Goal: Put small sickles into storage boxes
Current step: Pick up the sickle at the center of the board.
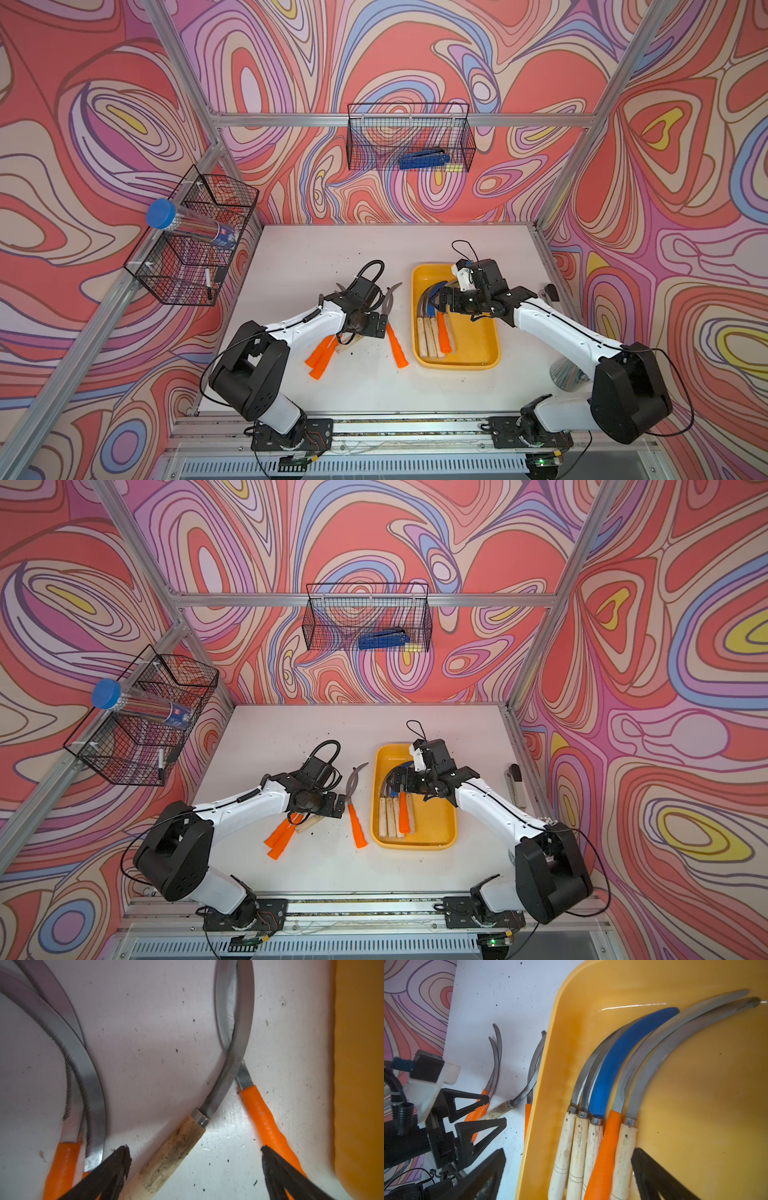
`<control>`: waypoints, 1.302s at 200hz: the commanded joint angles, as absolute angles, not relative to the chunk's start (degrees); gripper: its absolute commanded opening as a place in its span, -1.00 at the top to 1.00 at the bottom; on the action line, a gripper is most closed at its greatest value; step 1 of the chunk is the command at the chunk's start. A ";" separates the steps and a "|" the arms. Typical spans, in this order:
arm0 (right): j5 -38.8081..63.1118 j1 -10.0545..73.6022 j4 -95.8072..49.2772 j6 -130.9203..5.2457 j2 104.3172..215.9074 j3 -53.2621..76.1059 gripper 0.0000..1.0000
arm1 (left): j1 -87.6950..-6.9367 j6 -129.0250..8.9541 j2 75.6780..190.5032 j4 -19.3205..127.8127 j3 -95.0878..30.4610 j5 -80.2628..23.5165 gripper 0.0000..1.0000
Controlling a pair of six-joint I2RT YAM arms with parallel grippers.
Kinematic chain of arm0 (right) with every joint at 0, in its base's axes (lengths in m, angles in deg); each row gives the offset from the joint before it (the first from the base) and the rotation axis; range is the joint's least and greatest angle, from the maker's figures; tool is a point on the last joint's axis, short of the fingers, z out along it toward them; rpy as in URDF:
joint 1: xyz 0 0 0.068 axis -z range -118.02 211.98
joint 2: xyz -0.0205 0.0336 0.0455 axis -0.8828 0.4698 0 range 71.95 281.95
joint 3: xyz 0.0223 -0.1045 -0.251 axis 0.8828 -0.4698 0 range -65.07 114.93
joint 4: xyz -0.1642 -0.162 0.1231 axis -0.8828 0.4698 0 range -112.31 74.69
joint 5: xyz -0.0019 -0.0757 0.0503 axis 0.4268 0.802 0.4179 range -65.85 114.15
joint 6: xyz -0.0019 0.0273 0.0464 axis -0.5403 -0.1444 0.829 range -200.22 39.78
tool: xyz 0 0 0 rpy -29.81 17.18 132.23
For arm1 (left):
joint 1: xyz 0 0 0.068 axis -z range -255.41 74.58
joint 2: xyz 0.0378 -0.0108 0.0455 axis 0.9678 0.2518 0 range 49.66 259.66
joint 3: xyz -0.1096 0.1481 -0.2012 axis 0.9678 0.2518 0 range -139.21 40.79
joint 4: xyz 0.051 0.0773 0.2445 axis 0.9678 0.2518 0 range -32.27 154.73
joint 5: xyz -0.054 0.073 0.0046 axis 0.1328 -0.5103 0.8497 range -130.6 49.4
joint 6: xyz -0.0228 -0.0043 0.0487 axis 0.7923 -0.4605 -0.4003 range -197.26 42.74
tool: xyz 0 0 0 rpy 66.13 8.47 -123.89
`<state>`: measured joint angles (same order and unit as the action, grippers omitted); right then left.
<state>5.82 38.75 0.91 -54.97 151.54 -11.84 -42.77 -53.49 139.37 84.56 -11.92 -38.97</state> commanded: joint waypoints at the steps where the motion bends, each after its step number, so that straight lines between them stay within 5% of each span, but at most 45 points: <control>1: 5.13 38.60 -0.49 -54.21 150.13 -12.60 -0.96 | -43.40 -54.64 140.93 83.39 -11.06 -39.29 -1.00; 125: 5.52 38.60 -1.57 -53.53 149.76 -13.04 -0.96 | -38.40 -49.37 139.93 84.97 -7.07 -31.91 -0.83; 163: 5.34 38.66 -1.84 -53.39 150.52 -12.64 -0.96 | -34.78 -46.70 139.11 86.89 -5.88 -32.56 -0.68; 221: 5.52 38.64 -1.67 -53.50 150.38 -12.53 -0.97 | -33.70 -42.88 134.47 89.40 -0.18 -35.24 -0.14; 260: 5.47 38.60 -1.60 -53.43 150.58 -12.17 -0.96 | -30.74 -39.35 133.77 90.38 2.98 -36.63 -0.12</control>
<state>5.26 38.75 -0.99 -53.59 150.71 -12.60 -32.56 -43.63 133.03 84.27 -0.31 -36.48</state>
